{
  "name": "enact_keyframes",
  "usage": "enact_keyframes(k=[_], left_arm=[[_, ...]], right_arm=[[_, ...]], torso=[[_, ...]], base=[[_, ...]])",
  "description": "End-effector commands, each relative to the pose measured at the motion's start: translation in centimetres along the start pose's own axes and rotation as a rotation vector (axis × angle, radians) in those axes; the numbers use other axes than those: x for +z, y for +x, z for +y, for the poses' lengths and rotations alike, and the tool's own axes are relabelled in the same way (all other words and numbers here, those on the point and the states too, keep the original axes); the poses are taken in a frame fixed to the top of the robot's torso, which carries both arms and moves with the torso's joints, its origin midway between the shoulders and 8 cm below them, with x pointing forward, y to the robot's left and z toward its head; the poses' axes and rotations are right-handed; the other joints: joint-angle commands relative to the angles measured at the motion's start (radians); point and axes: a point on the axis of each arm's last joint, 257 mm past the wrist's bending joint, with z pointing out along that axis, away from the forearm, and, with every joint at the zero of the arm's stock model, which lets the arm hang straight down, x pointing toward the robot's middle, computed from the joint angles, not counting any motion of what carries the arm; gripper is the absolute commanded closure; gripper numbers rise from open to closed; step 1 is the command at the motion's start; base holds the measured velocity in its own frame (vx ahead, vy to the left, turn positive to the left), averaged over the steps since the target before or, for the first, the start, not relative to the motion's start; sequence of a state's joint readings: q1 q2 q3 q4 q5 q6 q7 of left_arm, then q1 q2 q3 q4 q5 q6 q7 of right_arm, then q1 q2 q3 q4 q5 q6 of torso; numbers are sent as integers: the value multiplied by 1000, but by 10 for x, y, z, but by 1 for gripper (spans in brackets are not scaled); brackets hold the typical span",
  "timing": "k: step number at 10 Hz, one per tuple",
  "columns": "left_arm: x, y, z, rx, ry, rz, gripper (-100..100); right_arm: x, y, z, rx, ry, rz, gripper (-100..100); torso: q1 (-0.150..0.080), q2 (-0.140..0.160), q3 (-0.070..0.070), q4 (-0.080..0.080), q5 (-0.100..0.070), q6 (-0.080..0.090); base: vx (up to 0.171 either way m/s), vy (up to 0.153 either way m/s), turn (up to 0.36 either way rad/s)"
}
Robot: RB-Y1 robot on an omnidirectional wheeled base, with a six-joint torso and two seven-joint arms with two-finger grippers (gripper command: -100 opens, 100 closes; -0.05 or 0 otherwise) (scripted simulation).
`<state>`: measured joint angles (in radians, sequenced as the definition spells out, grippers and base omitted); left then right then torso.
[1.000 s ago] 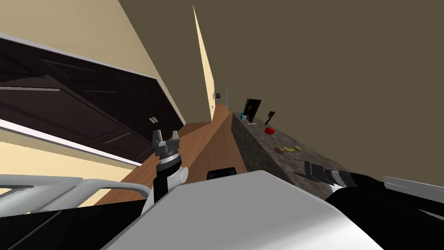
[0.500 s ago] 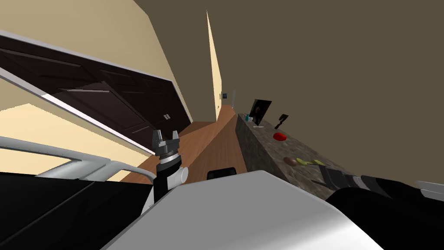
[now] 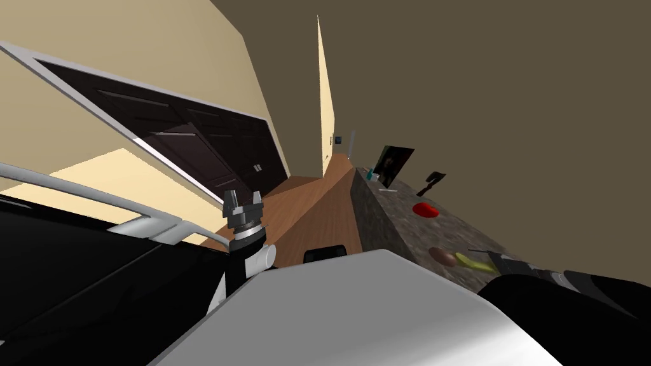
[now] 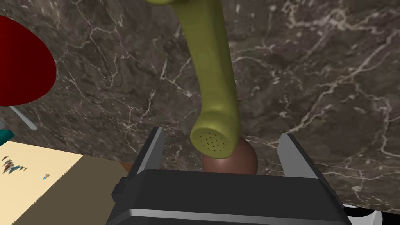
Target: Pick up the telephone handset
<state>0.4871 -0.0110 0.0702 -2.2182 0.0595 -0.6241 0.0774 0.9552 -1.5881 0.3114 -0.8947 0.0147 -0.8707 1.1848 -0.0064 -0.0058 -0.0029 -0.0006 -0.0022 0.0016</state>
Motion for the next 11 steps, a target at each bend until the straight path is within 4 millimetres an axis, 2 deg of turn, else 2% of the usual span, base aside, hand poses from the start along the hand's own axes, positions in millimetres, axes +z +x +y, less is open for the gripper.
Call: enact_keyframes(k=[1, 2, 3, 6, 7, 8, 9, 10, 11], left_arm=[[0, 0, 0, 0, 0, 0, 0], [0, 0, 0, 0, 0, 0, 0], [0, 0, 0, 0, 0, 0, 0], [0, 0, 0, 0, 0, 0, 0], [0, 0, 0, 0, 0, 0, 0], [0, 0, 0, 0, 0, 0, 0], [0, 0, 0, 0, 0, 0, 0], [0, 0, 0, 0, 0, 0, 0], [0, 0, 0, 0, 0, 0, 0]], right_arm=[[-7, 18, 21, -42, -41, 39, -100], [-11, 31, 43, -57, -82, 63, -100], [-11, 31, 43, -70, -82, 63, -100], [-18, 53, 110, -102, -191, 87, -100], [-18, 53, 110, -102, -191, 87, -100], [-19, 55, 125, -104, -214, 86, -100], [-15, 55, 118, -103, -201, 88, -100], [-15, 55, 120, -103, -204, 86, 0], [-5, 55, 130, -91, -198, 88, -100]], torso=[[0, 0, 0, 0, 0, 0], [0, 0, 0, 0, 0, -1], [-2, -1, 0, 0, -1, -1], [-1, 0, 0, 0, 0, 0], [-1, -1, 0, 0, 0, 0], [1, 0, 0, 0, 0, 1], [3, 0, 0, 0, 0, 1], [5, 0, 0, 0, 1, 1], [6, 0, 0, 0, 2, 1]], base=[[12, -94, 287], [30, -130, 380], [21, -101, 108], [16, -98, 223], [11, -77, 80], [2, -49, 48], [1, -21, 13], [0, -5, -1], [-17, -11, 94]])
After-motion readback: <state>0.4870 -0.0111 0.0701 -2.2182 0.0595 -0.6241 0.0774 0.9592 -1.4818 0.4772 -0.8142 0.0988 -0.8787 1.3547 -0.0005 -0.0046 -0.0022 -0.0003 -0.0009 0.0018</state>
